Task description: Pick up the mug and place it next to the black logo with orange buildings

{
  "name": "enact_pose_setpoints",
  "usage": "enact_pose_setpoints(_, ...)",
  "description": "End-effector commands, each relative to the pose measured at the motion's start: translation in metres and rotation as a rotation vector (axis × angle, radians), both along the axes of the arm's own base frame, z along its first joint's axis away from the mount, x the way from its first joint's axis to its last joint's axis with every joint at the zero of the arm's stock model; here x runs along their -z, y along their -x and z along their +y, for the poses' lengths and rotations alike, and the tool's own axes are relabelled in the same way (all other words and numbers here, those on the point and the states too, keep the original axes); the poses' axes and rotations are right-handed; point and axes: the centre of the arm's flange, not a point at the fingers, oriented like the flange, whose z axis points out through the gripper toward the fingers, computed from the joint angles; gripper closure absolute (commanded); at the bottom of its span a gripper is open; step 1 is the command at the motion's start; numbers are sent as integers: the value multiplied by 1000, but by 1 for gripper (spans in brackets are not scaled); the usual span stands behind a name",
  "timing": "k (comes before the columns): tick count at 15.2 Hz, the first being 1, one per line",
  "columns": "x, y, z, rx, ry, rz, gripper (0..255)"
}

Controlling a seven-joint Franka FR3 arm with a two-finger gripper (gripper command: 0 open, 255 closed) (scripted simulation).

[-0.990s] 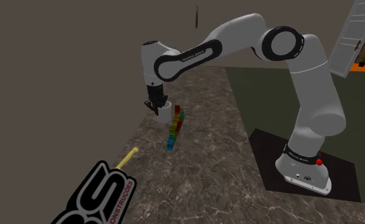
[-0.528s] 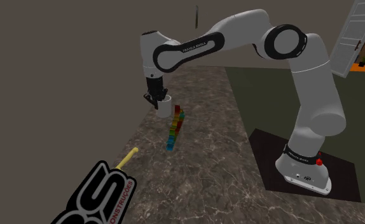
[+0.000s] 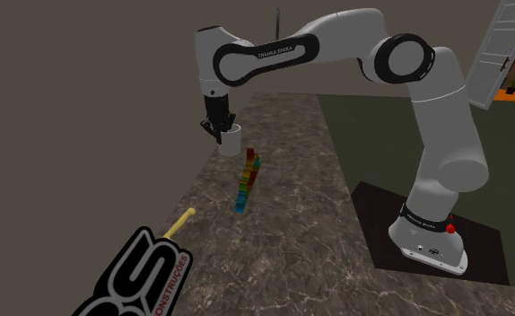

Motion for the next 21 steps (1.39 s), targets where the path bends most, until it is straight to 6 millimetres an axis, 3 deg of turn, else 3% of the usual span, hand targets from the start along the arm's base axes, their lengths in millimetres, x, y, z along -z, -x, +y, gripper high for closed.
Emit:
enact_pose_setpoints(1, -11, 0, -1, 0, 0, 0, 255)
enact_pose_setpoints(21, -117, 0, -1, 0, 0, 0, 255)
